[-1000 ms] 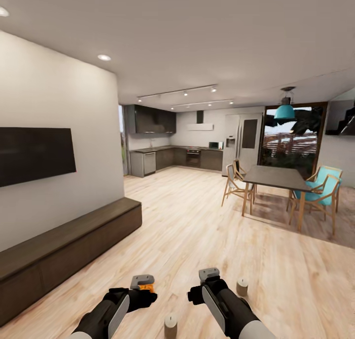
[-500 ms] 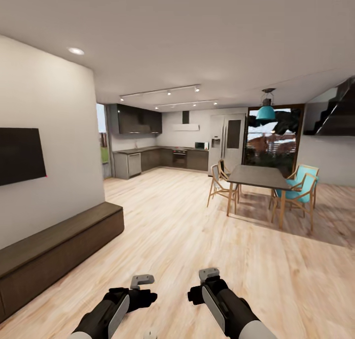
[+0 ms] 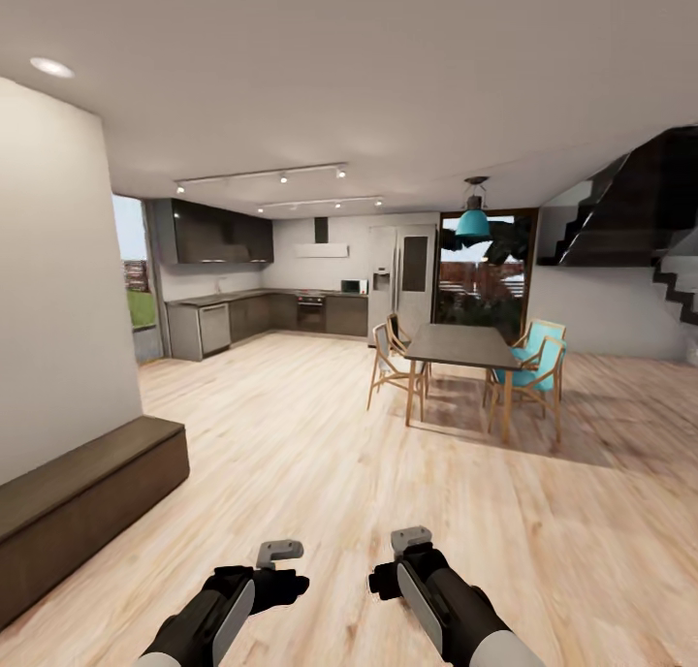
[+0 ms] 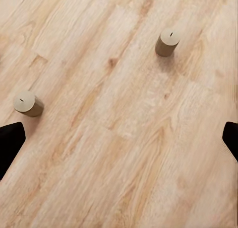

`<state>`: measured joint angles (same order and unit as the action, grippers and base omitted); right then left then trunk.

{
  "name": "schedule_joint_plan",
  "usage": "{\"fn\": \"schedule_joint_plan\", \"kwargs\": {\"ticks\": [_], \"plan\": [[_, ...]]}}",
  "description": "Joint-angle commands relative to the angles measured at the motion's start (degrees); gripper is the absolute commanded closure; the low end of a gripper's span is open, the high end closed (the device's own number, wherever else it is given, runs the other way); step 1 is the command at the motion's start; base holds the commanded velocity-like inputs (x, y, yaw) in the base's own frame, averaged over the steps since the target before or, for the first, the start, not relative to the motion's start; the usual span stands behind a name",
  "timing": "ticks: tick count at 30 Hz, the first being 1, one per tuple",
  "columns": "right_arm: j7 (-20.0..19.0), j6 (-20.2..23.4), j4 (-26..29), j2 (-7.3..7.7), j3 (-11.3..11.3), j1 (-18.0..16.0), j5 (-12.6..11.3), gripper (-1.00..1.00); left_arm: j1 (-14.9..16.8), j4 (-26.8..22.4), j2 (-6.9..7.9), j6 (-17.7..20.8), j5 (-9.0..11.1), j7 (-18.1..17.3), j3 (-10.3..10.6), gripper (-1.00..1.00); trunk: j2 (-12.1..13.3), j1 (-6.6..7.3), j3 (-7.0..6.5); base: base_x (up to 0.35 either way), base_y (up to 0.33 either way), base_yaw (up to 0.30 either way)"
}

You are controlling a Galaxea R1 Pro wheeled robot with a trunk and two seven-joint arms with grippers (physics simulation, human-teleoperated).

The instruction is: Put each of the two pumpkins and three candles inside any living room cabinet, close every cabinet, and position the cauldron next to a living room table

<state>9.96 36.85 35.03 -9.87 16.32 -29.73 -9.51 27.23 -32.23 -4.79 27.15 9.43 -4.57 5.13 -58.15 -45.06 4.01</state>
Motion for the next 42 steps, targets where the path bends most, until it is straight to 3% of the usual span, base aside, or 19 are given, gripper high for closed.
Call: {"fn": "schedule_joint_plan", "kwargs": {"ticks": [1, 13, 18, 23, 33, 42], "plan": [[0.50, 0.17, 0.04, 0.04, 0.29, -0.06, -0.60, -1.00, 0.02, -0.11, 0.04, 0.31, 0.59, 0.15, 0.14, -1.00, -0.06, -0.05, 0.09, 0.329, -0.001, -0.286], [0.27, 0.29, 0.21, 0.03, 0.07, -0.06, -0.68, -1.00, 0.02, -0.18, 0.04, 0.36, 0.59, 0.09, 0.14, -1.00, -0.06, -0.05, 0.54, 0.197, 0.000, -0.112], [0.38, 0.59, 0.22, 0.15, 0.03, -0.06, -4.27, -1.00, 0.02, -0.20, 0.04, 0.36, 0.59, 0.09, 0.14, -1.00, -0.06, -0.05, 1.00, 0.011, 0.000, -0.003], [0.41, 0.72, 0.22, 0.19, 0.03, -0.06, -5.26, -1.00, 0.02, -0.20, 0.04, 0.36, 0.59, 0.09, 0.14, -1.00, -0.06, -0.05, 1.47, 0.002, 0.000, 0.000], [0.41, 0.40, 0.29, 0.17, 0.08, -0.06, -5.50, -1.00, 0.02, -0.12, 0.04, 0.36, 0.59, 0.09, 0.14, -1.00, -0.06, -0.05, 2.13, 0.122, 0.049, 0.012], [0.68, 0.41, 0.23, 0.07, 0.19, -0.06, -5.52, -1.00, 0.02, -0.11, 0.04, 0.36, 0.59, 0.09, 0.14, -1.00, -0.06, -0.05, 2.44, 0.109, 0.091, 0.212]]}}
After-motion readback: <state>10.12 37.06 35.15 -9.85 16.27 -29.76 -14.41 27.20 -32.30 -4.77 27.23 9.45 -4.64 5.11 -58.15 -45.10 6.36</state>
